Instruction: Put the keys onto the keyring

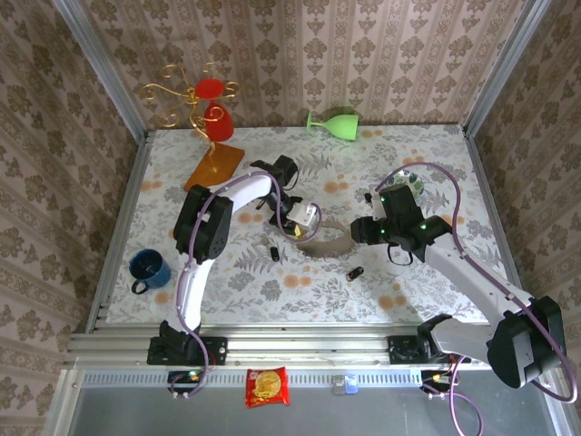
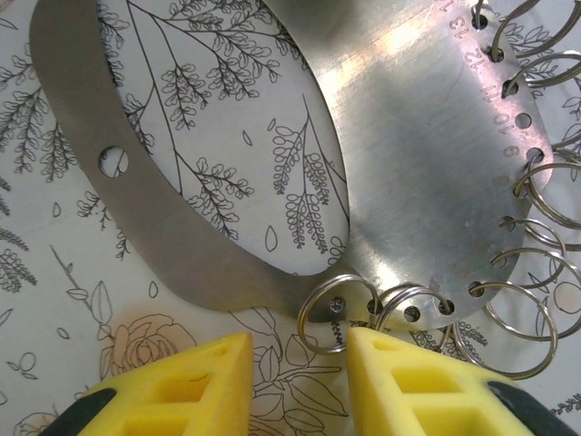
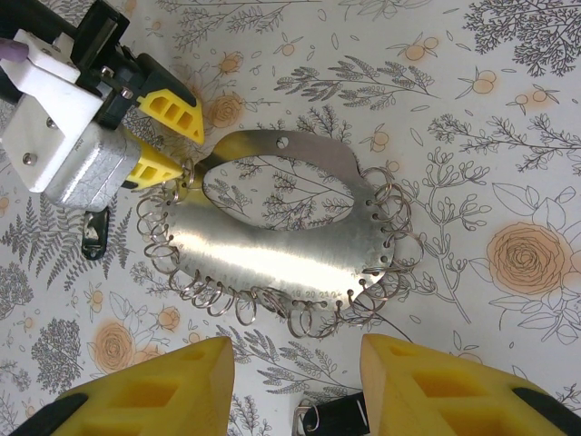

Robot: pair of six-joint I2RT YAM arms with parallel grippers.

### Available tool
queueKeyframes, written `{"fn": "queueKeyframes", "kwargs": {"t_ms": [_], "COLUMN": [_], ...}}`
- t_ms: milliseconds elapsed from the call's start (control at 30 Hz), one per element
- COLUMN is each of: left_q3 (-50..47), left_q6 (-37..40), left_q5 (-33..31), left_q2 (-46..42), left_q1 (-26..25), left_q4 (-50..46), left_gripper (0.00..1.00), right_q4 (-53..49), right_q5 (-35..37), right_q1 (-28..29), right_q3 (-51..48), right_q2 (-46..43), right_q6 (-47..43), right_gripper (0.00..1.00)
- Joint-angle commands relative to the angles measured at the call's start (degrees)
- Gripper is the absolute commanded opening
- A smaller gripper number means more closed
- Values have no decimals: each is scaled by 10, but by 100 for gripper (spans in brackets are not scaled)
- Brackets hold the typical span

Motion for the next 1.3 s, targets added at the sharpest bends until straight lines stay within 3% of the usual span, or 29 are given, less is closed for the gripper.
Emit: {"fn": "queueKeyframes", "kwargs": {"t_ms": [0, 367, 667, 800, 1000, 1100, 1267], "left_q3": [20, 22, 20, 9, -55, -96, -147], "left_q6": [6, 3, -6, -20, -78, -123, -171], "left_q5": [3, 30, 51, 61, 74, 110, 65], "left_q2": [15, 15, -2, -19, -63, -86, -107], "left_q1": [-1, -1, 3, 9, 20, 27, 17], "left_q4": [-32, -54, -59, -54, 25, 80, 149], "left_gripper": [31, 25, 2, 0, 0, 0, 0], "right_q4": [-12, -11, 5, 18, 37, 40, 43], "right_q5": [3, 6, -4, -14, -28, -33, -36], "right_q1": [-3, -3, -3, -3, -3, -3, -3], "right_q3": [-1, -6, -8, -5, 10, 22, 29], "right_q2": [-13, -17, -10, 7, 41, 58, 70], "right_q6": [-9, -9, -2, 0, -7, -12, -13], "right_gripper": [43, 43, 43, 43, 42, 42, 42]}}
